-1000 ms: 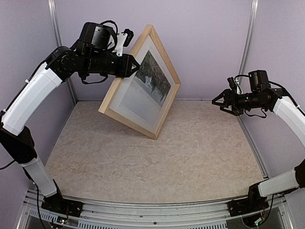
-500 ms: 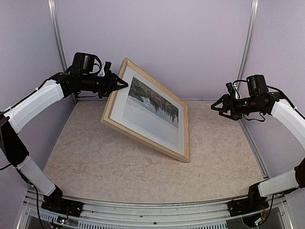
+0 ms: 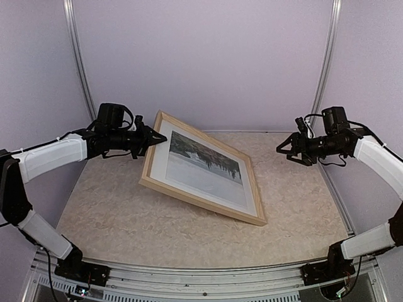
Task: Put the photo into the frame
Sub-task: Turn over the photo frame at the center of the board.
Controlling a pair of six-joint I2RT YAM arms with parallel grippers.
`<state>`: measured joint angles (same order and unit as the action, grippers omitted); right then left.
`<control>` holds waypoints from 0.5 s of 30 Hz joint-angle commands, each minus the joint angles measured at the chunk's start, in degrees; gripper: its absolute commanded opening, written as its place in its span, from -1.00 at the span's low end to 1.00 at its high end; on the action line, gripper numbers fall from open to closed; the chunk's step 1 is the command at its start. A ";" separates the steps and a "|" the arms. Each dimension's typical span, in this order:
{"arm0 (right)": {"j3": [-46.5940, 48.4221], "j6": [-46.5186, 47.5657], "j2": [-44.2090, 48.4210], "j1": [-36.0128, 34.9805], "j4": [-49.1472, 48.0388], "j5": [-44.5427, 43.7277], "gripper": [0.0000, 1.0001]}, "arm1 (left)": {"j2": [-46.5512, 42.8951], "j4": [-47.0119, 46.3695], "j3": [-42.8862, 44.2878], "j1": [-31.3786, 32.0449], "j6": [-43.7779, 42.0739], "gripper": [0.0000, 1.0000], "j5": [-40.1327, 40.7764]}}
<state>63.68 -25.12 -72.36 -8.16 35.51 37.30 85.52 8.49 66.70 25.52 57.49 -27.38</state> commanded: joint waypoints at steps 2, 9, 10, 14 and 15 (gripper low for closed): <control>-1.68 0.65 -0.85 0.63 -2.33 0.68 0.46 | -4.05 -15.47 -2.41 -0.48 1.72 -0.67 -4.17; -4.29 0.78 -1.73 0.65 -4.30 0.89 0.45 | -5.19 -14.67 -8.69 -2.40 -0.04 -0.04 -3.19; -4.62 0.74 -1.77 0.63 -4.63 0.97 0.45 | -5.41 -14.58 -9.78 -2.79 -0.30 0.05 -3.00; -5.84 0.65 -1.99 0.63 -5.80 1.20 0.44 | -6.06 -14.13 -13.85 -3.68 -2.00 0.38 -2.37; -6.03 0.55 -2.07 0.63 -5.99 1.24 0.44 | -6.00 -13.93 -14.45 -3.84 -2.72 0.42 -2.13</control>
<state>58.78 -24.97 -74.04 -8.16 31.97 37.63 82.19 0.01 53.65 22.76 58.02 -29.52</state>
